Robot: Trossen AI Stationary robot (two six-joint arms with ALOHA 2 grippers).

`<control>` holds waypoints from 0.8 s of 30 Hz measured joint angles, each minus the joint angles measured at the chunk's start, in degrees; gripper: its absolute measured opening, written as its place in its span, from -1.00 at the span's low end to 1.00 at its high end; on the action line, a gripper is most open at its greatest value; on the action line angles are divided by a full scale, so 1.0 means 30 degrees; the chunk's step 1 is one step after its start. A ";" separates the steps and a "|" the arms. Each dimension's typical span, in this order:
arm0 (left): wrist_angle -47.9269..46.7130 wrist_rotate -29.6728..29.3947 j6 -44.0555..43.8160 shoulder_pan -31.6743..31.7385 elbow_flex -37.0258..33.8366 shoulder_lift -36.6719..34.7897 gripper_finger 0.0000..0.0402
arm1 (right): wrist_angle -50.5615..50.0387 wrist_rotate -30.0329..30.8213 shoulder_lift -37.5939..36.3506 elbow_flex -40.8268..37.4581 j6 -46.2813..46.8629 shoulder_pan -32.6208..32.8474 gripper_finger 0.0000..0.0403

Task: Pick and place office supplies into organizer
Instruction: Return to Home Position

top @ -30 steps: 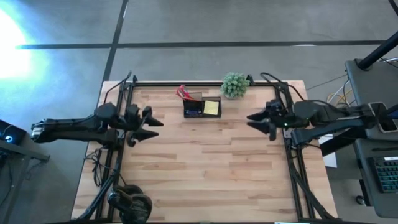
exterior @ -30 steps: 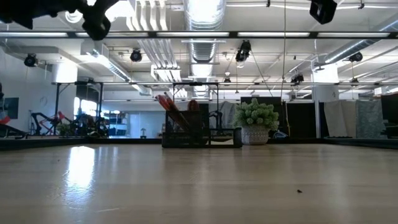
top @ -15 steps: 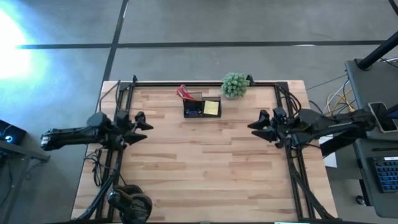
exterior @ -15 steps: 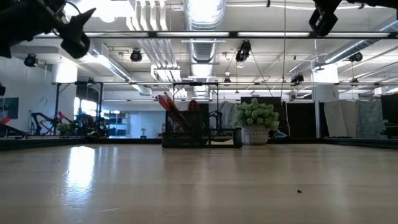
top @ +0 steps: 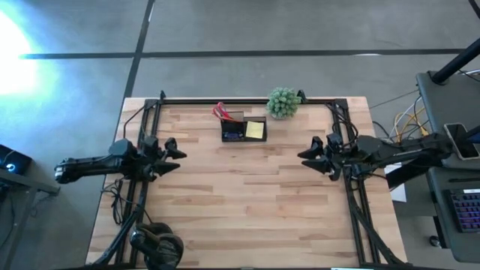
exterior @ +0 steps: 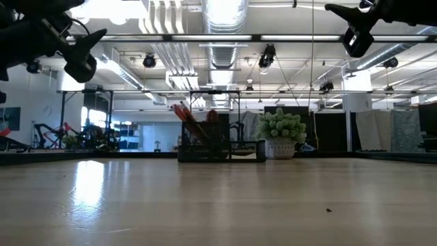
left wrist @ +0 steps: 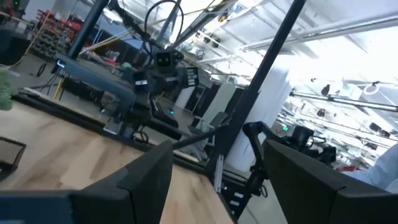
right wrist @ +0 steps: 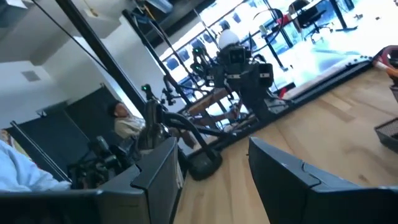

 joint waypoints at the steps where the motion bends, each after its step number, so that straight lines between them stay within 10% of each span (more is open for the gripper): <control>1: -0.0010 -0.0006 -0.0002 0.0000 0.0000 0.0016 0.18 | -0.0018 0.0007 -0.0117 -0.0078 0.0075 0.0000 -0.07; 24: -0.2454 0.0238 -0.0956 0.0386 -0.0036 -0.0535 0.18 | -0.5786 0.1006 -0.4797 -0.0758 -0.0780 0.0000 -0.07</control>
